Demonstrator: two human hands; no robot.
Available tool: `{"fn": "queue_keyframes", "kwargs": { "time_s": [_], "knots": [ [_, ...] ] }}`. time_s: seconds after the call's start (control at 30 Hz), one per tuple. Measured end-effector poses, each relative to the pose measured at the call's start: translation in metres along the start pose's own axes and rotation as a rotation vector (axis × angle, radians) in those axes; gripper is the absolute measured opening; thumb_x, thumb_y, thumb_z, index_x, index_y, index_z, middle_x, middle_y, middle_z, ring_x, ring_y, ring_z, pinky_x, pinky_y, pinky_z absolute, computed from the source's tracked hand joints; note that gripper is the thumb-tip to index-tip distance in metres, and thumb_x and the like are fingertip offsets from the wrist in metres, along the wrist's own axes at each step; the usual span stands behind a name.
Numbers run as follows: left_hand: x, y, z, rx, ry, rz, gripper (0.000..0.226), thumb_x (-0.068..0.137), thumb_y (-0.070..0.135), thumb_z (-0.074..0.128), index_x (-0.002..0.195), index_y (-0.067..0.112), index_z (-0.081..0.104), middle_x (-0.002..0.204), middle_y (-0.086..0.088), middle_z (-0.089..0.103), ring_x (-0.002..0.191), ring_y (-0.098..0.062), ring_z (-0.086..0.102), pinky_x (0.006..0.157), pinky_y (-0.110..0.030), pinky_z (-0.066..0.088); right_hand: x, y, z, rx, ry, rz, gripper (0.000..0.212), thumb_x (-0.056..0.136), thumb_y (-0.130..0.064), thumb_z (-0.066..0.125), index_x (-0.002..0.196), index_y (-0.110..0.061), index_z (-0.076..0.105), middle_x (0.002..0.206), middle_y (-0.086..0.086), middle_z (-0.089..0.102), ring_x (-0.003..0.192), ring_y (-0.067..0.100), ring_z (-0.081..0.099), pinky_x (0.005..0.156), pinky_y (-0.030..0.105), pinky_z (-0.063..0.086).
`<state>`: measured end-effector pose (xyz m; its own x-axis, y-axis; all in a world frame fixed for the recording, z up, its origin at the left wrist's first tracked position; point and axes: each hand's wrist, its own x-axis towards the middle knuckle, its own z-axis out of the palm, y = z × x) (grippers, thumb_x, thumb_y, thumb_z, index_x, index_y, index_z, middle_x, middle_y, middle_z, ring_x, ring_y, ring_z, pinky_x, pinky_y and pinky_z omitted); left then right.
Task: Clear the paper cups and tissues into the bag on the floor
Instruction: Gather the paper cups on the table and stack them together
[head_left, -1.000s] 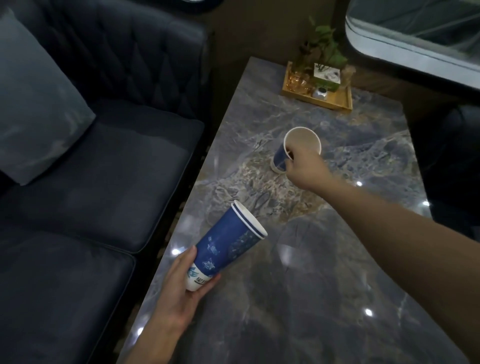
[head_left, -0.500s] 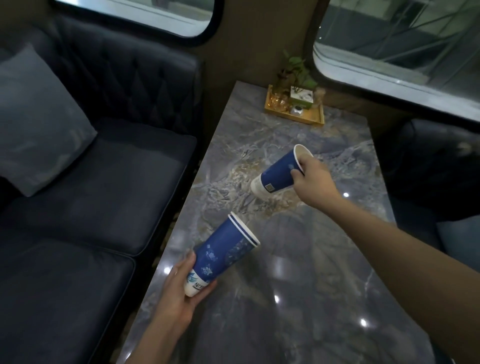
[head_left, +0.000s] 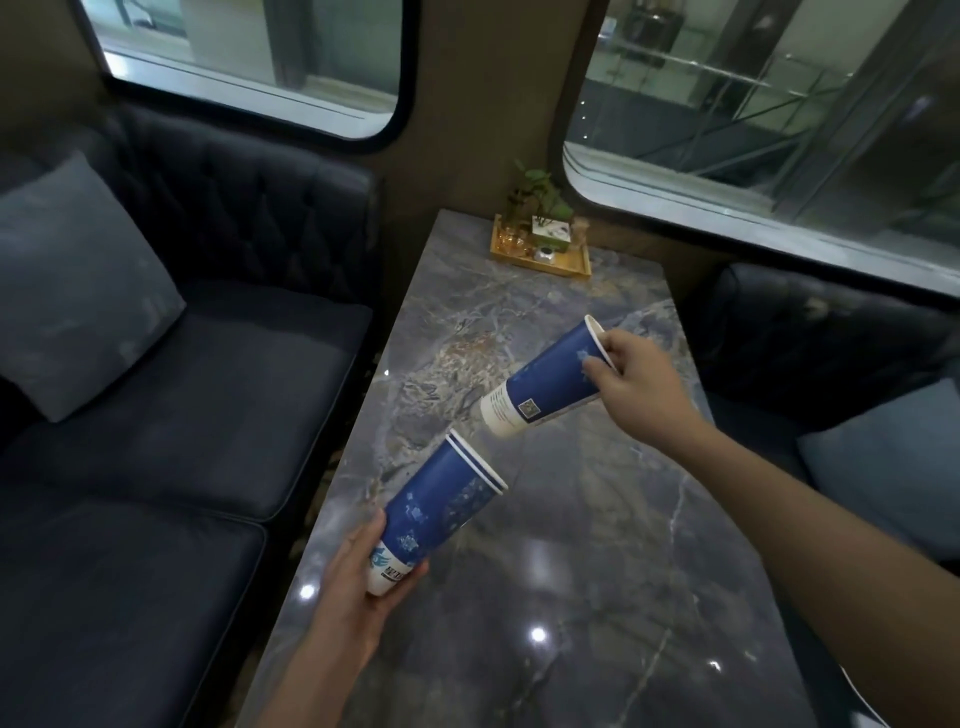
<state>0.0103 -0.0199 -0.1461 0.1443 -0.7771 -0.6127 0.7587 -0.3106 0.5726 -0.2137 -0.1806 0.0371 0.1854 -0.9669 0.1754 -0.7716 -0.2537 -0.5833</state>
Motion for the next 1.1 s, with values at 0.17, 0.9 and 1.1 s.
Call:
{"fn": "queue_keyframes", "kwargs": {
  "time_s": [0.17,0.9,1.1],
  "knots": [
    [-0.010,0.000,-0.001,-0.002,-0.018,-0.005,0.051,0.077,0.036,0.067,0.122,0.013,0.062,0.115,-0.013,0.071,0.090,-0.023,0.069,0.069,-0.039,0.060,-0.027,-0.009,-0.015,0.055,0.030,0.000,0.012,0.093,-0.019,0.054,0.084,-0.014,0.060,0.073,-0.003,0.060,0.067,0.011,0.054,0.057,0.027,0.037],
    [-0.048,-0.014,0.013,0.065,-0.054,-0.085,0.067,0.065,0.037,0.075,0.121,0.007,0.057,0.099,-0.013,0.073,0.081,-0.026,0.070,0.057,-0.035,0.058,-0.115,-0.030,0.021,0.274,-0.102,0.110,0.022,0.096,-0.019,0.049,0.079,-0.009,0.059,0.071,0.003,0.061,0.063,0.012,0.055,0.061,0.031,0.043],
    [-0.068,-0.034,0.017,0.145,-0.028,-0.115,0.051,0.082,0.032,0.068,0.124,0.005,0.057,0.107,-0.019,0.071,0.085,-0.029,0.069,0.064,-0.040,0.058,-0.174,-0.019,0.066,0.080,-0.093,0.085,0.030,0.090,-0.046,0.040,0.090,-0.021,0.056,0.079,-0.004,0.062,0.077,0.019,0.061,0.067,0.028,0.040]
  ]
}}
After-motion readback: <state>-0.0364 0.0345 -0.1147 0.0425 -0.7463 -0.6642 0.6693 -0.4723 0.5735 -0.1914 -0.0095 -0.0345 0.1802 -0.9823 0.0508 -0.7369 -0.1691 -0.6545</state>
